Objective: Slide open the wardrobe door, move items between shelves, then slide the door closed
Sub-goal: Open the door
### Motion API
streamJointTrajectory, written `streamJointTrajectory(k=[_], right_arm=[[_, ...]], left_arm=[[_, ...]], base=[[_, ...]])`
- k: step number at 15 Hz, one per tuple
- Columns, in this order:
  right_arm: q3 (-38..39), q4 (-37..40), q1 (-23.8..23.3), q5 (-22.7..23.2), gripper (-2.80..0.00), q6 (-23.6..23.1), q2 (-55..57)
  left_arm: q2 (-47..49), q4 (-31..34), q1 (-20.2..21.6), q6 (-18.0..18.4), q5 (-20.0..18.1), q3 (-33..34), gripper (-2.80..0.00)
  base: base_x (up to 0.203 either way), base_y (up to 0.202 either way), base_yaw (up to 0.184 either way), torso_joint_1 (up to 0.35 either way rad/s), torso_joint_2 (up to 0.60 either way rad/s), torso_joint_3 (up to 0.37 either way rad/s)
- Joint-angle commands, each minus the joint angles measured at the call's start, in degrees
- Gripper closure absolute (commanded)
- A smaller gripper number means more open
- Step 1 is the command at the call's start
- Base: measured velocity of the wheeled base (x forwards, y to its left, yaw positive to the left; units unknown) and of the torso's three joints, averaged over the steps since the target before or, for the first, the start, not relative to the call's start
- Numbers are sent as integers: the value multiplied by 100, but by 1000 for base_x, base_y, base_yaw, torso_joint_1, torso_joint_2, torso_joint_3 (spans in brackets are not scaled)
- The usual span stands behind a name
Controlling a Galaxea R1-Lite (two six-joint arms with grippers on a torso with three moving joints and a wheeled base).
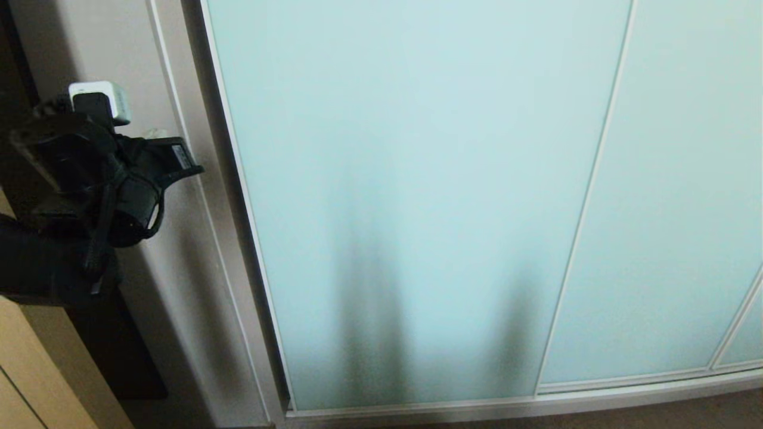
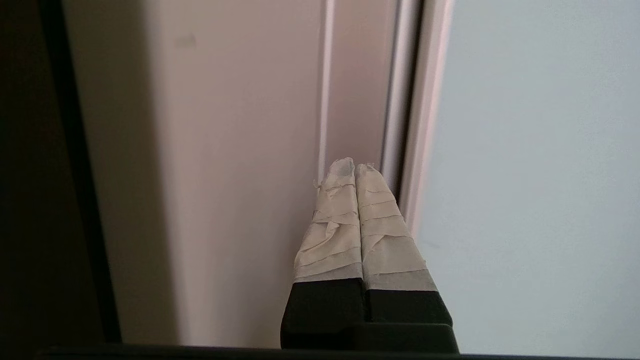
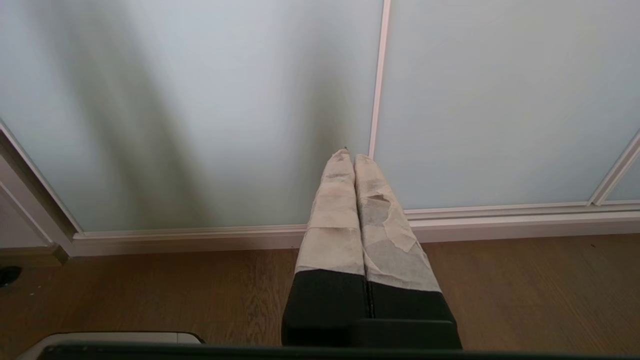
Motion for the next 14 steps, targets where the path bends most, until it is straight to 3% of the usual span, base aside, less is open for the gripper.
streamJointTrajectory(k=[1, 14], right_arm=[[0, 5, 1, -1, 0, 1, -11], [0, 5, 1, -8, 0, 1, -11]], left_arm=[[537, -31, 1, -2, 105, -359, 0], [1717, 246, 0, 33, -72, -1298, 0]], base=[[0, 0, 0, 0, 0, 0], [0, 0, 0, 0, 0, 0]])
